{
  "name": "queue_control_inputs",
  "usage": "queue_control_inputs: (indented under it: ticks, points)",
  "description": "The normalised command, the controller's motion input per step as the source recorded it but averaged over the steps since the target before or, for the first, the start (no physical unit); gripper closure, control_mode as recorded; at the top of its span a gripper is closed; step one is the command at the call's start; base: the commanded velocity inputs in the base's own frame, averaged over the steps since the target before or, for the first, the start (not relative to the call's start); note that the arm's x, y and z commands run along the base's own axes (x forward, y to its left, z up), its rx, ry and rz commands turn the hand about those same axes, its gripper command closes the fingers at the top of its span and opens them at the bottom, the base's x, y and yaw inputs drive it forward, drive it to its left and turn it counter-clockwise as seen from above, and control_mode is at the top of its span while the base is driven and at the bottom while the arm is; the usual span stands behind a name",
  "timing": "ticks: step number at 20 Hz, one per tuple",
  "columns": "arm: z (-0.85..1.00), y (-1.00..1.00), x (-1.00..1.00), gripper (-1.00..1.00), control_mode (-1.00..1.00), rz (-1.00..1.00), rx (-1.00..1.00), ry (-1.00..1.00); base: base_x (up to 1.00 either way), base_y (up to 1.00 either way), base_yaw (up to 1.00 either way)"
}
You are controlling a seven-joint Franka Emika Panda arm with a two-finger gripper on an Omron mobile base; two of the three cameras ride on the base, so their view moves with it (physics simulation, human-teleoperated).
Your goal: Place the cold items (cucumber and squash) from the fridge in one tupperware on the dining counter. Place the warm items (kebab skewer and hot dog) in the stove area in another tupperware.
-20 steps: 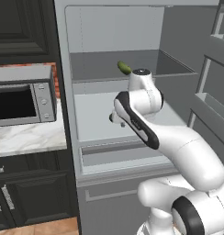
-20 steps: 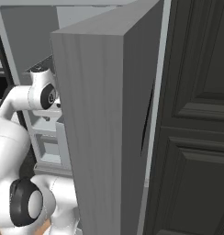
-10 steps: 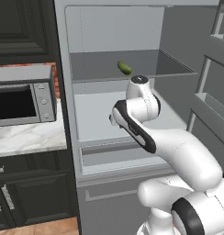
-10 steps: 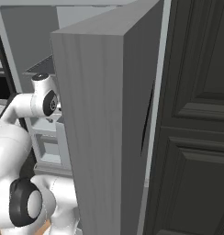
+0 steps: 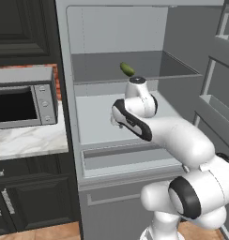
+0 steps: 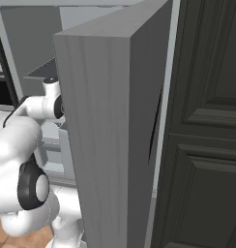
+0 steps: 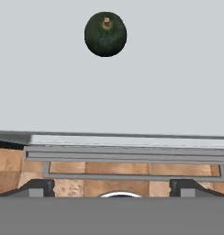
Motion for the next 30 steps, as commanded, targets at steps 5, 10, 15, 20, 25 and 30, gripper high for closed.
queue_control_inputs:
  ticks: [5, 10, 15, 20, 25, 30]
  points:
    - [-0.26, 0.01, 0.25, -1.0, -1.0, -0.01, 0.0, 0.02, 0.0, 0.0, 0.0]
    - [-0.28, 0.0, 0.1, -1.0, -1.0, 0.0, 0.0, -0.01, 0.0, 0.0, 0.0]
    - [-0.25, 0.0, 0.09, -1.0, -1.0, 0.0, 0.0, -0.02, 0.0, 0.0, 0.0]
    - [-0.1, 0.0, 0.23, -1.0, -1.0, 0.0, 0.0, 0.0, 0.0, 0.0, 0.0]
    - [-0.02, 0.0, 0.36, -1.0, -1.0, 0.0, 0.0, 0.0, 0.0, 0.0, 0.0]
    - [-0.04, 0.04, 0.33, -1.0, -1.0, 0.0, 0.0, 0.0, 0.0, 0.0, 0.0]
